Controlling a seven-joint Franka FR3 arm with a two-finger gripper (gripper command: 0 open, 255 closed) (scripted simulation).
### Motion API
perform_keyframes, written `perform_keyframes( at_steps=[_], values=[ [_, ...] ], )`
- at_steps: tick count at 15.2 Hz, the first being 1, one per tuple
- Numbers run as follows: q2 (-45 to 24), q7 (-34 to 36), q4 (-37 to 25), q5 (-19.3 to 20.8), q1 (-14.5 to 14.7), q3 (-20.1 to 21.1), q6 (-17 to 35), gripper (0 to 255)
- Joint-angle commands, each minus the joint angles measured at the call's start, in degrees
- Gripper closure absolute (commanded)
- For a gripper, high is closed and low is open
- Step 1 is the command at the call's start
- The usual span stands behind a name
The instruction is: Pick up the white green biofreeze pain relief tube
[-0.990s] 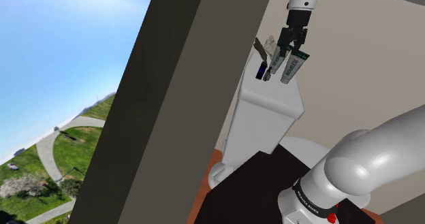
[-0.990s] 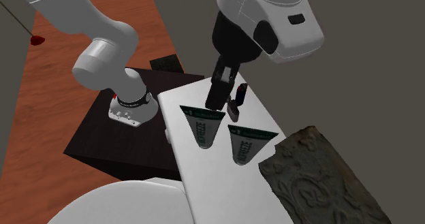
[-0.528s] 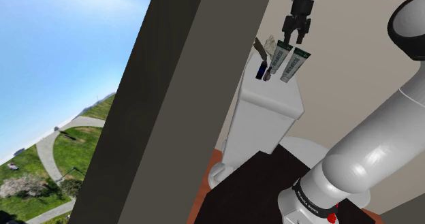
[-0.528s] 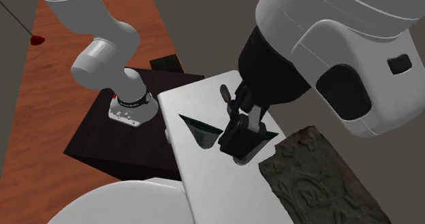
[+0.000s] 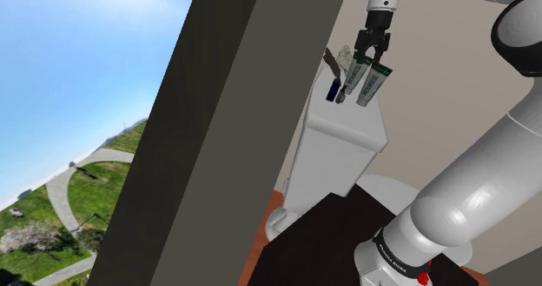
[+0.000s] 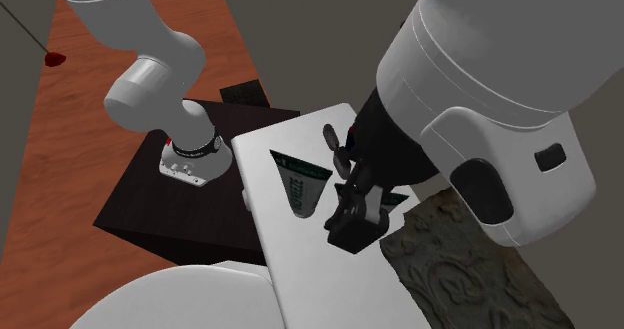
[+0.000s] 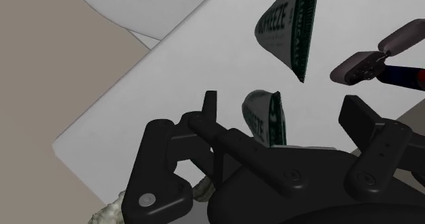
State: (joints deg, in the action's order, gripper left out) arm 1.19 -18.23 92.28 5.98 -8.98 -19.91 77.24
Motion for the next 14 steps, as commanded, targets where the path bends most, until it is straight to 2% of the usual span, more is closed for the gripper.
perform_keyframes(
  at_steps=[1, 2, 11, 14],
  values=[
    [0.07, 0.06, 0.7, 0.01, 0.0, 0.0, 0.66, 0],
    [0.07, 0.04, 0.61, 0.02, -0.01, -0.01, 0.57, 255],
    [0.07, 0.06, 0.69, 0.01, 0.0, -0.01, 0.65, 255],
    [-0.59, -0.31, -2.4, -0.12, -0.05, -0.06, -1.79, 255]
  ],
)
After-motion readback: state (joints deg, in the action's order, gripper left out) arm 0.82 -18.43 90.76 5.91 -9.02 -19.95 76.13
